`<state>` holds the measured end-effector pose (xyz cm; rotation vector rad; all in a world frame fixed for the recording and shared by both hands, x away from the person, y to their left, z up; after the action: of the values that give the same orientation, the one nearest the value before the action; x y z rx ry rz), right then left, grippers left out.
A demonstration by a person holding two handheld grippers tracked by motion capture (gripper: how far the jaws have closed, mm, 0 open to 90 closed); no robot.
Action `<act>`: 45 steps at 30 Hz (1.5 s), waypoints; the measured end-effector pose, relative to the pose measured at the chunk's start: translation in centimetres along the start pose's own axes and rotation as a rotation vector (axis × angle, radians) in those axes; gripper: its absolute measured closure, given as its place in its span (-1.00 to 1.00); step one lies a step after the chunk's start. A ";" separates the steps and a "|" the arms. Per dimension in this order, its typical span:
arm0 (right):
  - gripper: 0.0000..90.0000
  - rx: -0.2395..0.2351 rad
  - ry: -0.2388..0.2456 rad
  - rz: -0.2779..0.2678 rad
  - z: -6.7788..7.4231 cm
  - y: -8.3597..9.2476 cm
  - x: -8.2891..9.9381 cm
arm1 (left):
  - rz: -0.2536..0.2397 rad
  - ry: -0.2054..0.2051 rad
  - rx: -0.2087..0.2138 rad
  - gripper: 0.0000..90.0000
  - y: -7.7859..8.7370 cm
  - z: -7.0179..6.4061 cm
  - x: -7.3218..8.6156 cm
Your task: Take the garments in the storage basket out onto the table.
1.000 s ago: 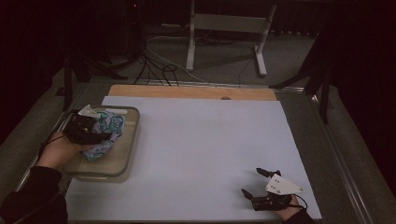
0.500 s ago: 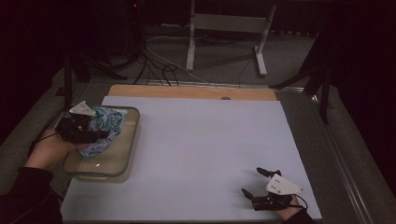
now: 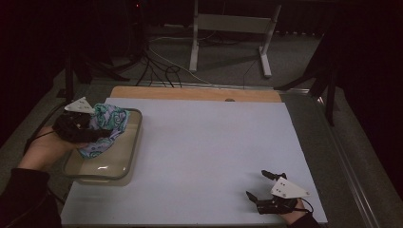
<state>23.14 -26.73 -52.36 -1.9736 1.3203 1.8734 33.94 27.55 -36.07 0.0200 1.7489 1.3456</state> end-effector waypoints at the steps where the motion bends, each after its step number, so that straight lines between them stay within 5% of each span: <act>1: -0.77 0.003 0.000 -0.005 0.0 0.0 0.0 | -0.007 0.001 0.010 0.45 0.2 -0.3 -0.4; 19: -0.77 0.003 -0.001 -0.011 0.0 0.0 -0.1 | -0.060 -0.081 0.091 0.45 0.5 -3.0 -3.2; 45: -0.77 0.015 -0.007 -0.025 0.0 0.1 -0.1 | -0.069 -0.214 0.211 0.44 -2.8 -9.0 -8.8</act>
<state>23.09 -26.77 -52.24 -1.9653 1.2974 1.8520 34.73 15.14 -32.74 0.2122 1.6853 1.0638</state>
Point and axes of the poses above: each handheld gripper's, and its own axes: y roughly backward along the jaws, x roughly out of its underside, z roughly to its left, the point moved 3 cm from there along -y, roughly forward along the jaws, and after that the axes turned 5 degrees about y, right-handed, at the moved point
